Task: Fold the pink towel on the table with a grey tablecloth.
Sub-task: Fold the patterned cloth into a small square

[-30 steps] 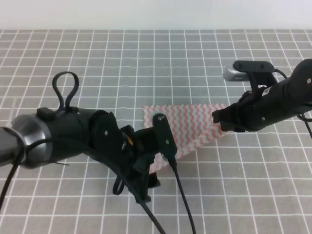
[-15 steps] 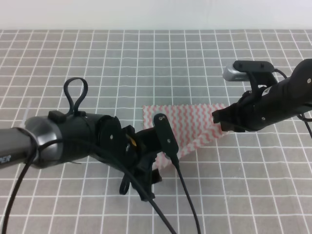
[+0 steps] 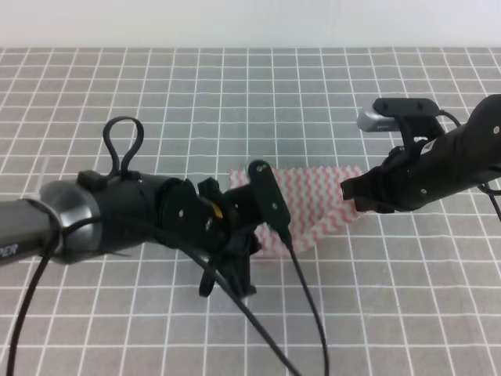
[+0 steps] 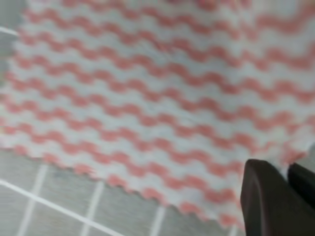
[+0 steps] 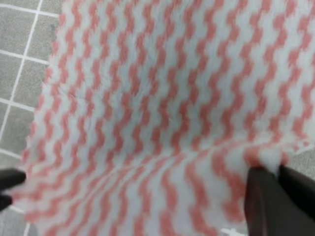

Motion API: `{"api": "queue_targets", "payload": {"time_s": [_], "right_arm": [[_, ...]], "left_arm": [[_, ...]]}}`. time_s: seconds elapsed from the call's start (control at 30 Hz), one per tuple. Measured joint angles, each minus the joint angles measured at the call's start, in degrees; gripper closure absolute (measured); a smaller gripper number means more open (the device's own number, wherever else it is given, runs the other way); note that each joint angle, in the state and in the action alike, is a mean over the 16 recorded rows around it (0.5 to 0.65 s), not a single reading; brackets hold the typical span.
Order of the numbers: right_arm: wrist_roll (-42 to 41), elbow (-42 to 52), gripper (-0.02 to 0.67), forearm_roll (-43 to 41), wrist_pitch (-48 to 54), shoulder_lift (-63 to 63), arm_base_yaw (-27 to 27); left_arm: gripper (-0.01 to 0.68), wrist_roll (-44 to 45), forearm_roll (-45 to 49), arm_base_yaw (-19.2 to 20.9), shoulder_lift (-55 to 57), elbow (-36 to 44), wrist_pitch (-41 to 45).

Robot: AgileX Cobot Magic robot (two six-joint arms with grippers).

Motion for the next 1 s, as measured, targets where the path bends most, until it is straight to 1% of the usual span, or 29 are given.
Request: {"api": "queue_targets", "payload": {"time_s": [0.5,1.0], "right_arm": [[0.0,0.0,0.665,-0.5,0.5,0.1,0.0],[0.1,0.0,0.664,-1.5,0.4,0.4,0.0]], "left_arm": [[0.673,-10.1,9.3,0.3,0.3,-2.7,-2.6],[0.673,-16.3,12.7,0.8,3.4,-5.3,-4.0]]}}
